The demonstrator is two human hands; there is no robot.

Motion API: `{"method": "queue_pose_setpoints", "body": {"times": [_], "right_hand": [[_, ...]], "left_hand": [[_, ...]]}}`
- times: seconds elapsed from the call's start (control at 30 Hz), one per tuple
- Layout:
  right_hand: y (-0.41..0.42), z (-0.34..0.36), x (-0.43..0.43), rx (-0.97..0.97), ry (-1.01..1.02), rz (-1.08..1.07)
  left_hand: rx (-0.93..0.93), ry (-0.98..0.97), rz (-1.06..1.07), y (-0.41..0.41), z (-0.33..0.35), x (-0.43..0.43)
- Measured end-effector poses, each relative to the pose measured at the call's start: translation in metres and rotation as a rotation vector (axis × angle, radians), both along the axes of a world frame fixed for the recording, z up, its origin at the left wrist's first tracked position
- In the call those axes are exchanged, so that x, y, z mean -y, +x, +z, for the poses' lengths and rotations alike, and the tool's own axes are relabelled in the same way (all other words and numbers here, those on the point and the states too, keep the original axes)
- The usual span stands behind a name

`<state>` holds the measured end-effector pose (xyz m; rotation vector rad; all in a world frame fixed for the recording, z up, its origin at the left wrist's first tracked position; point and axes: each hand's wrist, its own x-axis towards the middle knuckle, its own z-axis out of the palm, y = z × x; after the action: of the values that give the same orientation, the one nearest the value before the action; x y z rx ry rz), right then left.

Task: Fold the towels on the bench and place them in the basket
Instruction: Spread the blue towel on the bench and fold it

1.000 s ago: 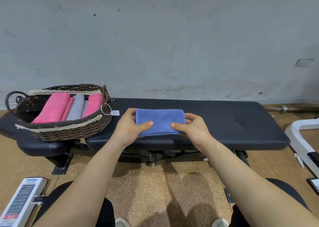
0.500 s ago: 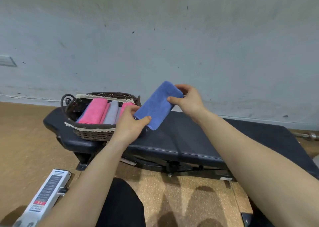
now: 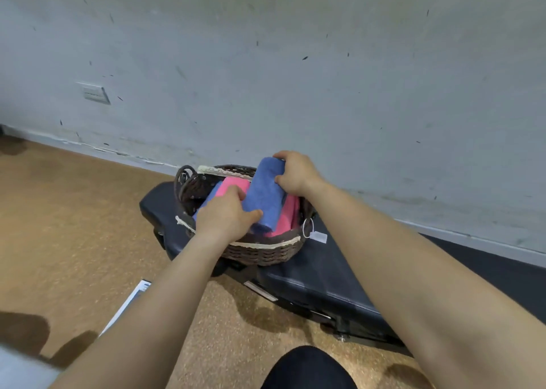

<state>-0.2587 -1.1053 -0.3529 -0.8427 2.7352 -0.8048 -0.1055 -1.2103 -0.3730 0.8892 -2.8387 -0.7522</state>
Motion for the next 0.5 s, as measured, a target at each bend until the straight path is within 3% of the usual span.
{"method": "queue_pose_setpoints", "body": {"times": [0.13, 0.23, 0.3, 0.37, 0.43, 0.5], "right_hand": [[-0.001, -0.024, 0.018, -0.003, 0.265, 0.074], [0.011, -0.029, 0.027, -0.189, 0.439, 0.095], [0.020, -0.028, 0.025, -0.416, 0.426, 0.067], [0.025, -0.025, 0.022, -0.506, 0.315, 0.082], [0.029, -0.023, 0.016, -0.410, 0.312, 0.180], [0.033, -0.025, 0.010, -0.295, 0.473, 0.305]], "left_hand": [[0.202, -0.172, -0.044, -0.010, -0.011, 0.010], [0.250, -0.221, -0.065, -0.012, -0.011, 0.016], [0.165, -0.219, -0.070, -0.015, -0.010, 0.024], [-0.026, -0.188, -0.091, -0.022, -0.013, 0.040], [-0.078, -0.190, -0.196, -0.029, -0.018, 0.058], [0.029, -0.187, -0.357, -0.034, -0.021, 0.069]]}}
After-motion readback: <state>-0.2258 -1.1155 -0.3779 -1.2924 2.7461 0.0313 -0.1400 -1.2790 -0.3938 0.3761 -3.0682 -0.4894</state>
